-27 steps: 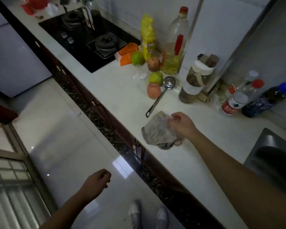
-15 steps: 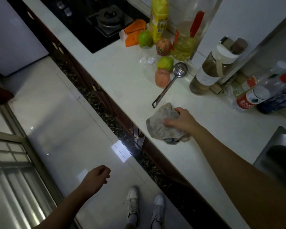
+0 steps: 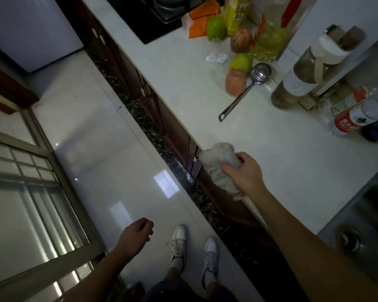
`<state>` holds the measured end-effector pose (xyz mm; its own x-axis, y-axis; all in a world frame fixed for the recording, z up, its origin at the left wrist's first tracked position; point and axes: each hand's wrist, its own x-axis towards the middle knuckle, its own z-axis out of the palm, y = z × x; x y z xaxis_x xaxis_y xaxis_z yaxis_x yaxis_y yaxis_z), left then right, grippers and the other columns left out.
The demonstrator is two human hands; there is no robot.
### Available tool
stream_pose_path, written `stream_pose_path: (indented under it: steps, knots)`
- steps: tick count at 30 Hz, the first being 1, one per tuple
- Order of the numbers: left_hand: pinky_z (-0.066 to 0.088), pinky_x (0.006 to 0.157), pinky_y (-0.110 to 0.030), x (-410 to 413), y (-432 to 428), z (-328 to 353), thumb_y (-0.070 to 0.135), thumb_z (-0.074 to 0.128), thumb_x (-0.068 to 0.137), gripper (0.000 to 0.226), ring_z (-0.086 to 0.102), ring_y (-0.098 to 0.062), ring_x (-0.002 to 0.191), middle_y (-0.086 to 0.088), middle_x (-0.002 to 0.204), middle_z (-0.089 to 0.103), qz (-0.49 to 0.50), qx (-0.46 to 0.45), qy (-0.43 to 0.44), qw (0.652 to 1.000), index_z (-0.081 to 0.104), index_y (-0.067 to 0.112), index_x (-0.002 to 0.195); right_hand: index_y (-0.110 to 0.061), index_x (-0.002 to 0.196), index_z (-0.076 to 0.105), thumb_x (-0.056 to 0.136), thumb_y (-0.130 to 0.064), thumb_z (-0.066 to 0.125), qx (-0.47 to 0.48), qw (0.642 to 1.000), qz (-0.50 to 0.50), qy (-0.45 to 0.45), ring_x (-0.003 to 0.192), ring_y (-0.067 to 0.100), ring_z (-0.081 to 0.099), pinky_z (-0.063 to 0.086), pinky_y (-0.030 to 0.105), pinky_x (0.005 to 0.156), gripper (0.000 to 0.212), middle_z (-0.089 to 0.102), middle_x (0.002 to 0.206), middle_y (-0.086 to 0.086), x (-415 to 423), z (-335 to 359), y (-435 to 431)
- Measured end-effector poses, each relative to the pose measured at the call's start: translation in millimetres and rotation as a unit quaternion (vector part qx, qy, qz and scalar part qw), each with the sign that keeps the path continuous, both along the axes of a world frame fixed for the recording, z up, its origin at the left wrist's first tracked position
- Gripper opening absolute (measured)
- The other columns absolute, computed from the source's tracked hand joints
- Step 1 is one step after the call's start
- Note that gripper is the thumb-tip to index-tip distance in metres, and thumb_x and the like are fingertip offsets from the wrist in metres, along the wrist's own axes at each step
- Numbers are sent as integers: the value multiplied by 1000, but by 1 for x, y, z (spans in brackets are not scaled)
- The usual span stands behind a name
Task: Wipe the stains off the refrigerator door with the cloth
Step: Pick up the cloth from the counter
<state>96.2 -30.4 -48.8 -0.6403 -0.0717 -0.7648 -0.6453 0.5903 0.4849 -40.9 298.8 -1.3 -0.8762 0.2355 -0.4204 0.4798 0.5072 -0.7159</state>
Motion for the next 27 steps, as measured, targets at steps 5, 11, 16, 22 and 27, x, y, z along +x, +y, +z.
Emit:
stream_pose_path:
  steps: [5, 11, 16, 22, 27]
  knots:
    - [53, 77, -34, 46, 6, 17, 26, 48, 101, 24, 70, -21, 77, -3, 87, 72, 22, -7, 10, 1000, 68, 14, 96, -21, 117, 66, 79, -37, 84, -49, 998, 18, -41, 97, 14, 66, 56, 33, 87, 44, 69, 109, -3, 97, 12, -11]
    - [50, 66, -31, 123, 5, 31, 25, 49, 100, 23, 69, -21, 79, -6, 89, 73, 122, -19, 25, 992, 68, 12, 94, -17, 109, 68, 80, -32, 85, -117, 984, -26, -133, 90, 15, 69, 57, 32, 78, 37, 72, 104, 3, 192, -2, -15]
    - [51, 72, -36, 204, -15, 37, 32, 54, 94, 26, 67, -21, 74, -4, 79, 72, 220, -53, 25, 974, 68, 13, 82, -13, 103, 69, 82, -28, 83, -123, 979, 38, -160, 84, 16, 70, 56, 29, 70, 30, 74, 98, 5, 221, -12, -38]
    - [52, 80, -41, 290, -57, 17, 35, 53, 94, 33, 68, -29, 80, -8, 79, 73, 300, -79, 9, 950, 70, 10, 82, -16, 115, 67, 82, -34, 82, -110, 970, 172, -133, 94, 19, 69, 58, 36, 83, 41, 71, 105, 2, 211, -6, -93]
    - [50, 87, -43, 315, -91, 1, 24, 54, 99, 27, 68, -33, 92, -17, 92, 74, 389, -71, -20, 918, 76, 11, 90, -14, 119, 66, 82, -31, 83, -86, 967, 211, -118, 96, 20, 70, 59, 41, 89, 44, 72, 109, 5, 190, 0, -139]
